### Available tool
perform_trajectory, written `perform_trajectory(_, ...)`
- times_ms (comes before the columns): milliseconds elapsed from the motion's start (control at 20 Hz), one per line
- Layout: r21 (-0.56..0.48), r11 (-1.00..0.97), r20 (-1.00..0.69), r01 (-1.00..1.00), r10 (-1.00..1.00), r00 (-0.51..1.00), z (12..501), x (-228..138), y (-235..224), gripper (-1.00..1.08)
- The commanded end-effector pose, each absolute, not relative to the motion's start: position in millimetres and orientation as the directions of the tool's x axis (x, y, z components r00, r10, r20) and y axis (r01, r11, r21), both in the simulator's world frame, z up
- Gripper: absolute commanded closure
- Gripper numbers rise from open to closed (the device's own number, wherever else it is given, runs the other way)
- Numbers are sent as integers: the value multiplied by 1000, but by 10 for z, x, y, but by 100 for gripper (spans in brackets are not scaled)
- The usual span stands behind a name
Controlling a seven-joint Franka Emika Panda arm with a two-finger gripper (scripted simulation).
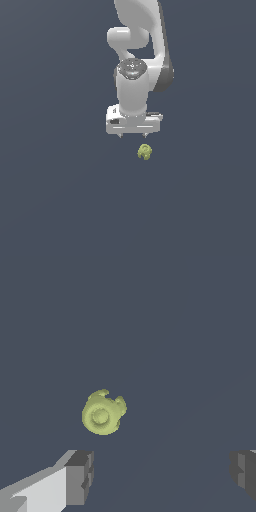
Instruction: Pick up the object and move it to a goal position.
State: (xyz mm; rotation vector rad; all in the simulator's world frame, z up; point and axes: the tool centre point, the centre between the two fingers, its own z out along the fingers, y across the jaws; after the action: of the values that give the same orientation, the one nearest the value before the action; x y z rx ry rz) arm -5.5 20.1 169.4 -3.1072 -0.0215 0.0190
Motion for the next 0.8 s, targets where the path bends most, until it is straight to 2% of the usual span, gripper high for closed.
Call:
perform_trajectory(0, -34, -999, -12, 14, 14, 1000, 1694, -55, 201, -92)
perform_trajectory(750, -28, -999, 7, 42, 42, 999, 1710, 32, 309, -92)
